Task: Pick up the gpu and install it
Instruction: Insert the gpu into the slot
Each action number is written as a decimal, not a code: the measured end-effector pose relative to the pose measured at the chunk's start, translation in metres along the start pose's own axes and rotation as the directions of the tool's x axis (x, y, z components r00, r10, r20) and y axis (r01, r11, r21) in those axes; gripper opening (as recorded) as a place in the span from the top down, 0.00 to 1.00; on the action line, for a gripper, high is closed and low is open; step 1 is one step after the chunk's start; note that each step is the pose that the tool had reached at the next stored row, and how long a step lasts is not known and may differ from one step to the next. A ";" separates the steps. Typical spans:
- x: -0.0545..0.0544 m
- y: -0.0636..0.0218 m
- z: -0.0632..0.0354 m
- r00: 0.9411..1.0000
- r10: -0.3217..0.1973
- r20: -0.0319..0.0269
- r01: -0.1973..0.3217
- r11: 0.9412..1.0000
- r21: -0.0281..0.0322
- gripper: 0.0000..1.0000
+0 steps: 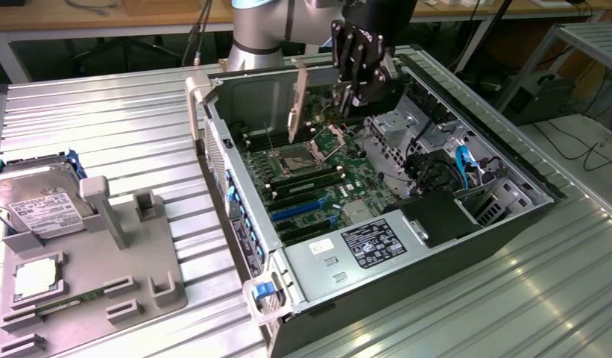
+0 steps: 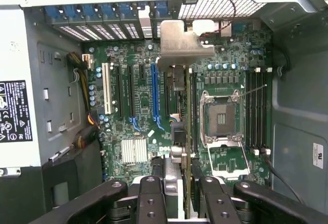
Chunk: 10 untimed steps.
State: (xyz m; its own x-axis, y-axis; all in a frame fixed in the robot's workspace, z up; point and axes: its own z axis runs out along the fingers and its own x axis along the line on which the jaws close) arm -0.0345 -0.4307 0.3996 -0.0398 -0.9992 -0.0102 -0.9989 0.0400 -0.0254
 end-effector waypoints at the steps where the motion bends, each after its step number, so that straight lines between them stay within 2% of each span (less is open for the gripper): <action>1: 0.000 0.0005 0.0007 1.000 0.000 0.000 0.000 1.000 0.000 0.69; 10: 0.000 0.0071 0.0063 1.000 0.000 0.000 0.000 1.000 0.000 0.69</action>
State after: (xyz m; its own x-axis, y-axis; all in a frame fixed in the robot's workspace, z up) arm -0.0414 -0.4308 0.3931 -0.0395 -0.9992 -0.0101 -0.9989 0.0397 -0.0253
